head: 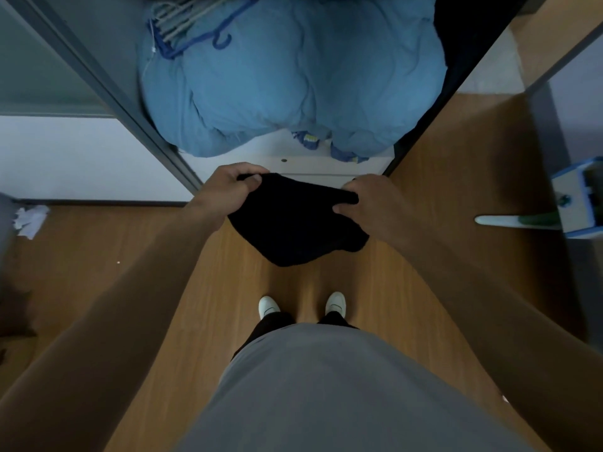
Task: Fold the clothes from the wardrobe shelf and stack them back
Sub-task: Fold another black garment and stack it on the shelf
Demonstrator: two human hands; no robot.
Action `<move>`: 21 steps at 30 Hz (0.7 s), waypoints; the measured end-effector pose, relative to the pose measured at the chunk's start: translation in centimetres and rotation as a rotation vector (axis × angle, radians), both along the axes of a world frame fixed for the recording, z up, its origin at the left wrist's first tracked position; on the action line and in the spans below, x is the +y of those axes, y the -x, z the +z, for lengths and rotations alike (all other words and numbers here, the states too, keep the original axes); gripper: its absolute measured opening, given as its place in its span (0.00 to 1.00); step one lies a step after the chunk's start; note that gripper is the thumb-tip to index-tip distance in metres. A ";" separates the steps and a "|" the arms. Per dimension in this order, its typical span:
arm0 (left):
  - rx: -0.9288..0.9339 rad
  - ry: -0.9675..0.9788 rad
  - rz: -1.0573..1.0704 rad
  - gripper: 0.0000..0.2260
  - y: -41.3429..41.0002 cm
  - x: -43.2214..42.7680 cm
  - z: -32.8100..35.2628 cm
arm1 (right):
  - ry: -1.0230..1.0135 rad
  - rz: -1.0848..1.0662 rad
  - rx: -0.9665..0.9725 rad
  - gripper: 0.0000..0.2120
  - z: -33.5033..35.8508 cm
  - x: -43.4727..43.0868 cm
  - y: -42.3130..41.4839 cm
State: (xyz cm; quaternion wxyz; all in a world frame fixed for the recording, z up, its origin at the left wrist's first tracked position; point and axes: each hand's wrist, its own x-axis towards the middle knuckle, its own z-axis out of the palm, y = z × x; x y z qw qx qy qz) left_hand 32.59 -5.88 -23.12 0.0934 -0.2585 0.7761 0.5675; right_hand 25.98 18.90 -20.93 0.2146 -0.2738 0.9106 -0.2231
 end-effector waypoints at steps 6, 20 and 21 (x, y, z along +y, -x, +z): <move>-0.129 -0.177 -0.332 0.30 -0.7 -1.0 2.4 | 0.136 -0.042 -0.015 0.24 0.4 0.5 1.2; 0.129 -0.007 -0.193 0.11 -1.0 -1.8 0.7 | 0.502 -0.196 -0.389 0.10 1.8 1.7 1.6; 0.164 -0.106 -0.142 0.09 -1.1 -1.7 0.8 | 0.606 -0.254 -0.477 0.12 2.1 2.1 1.8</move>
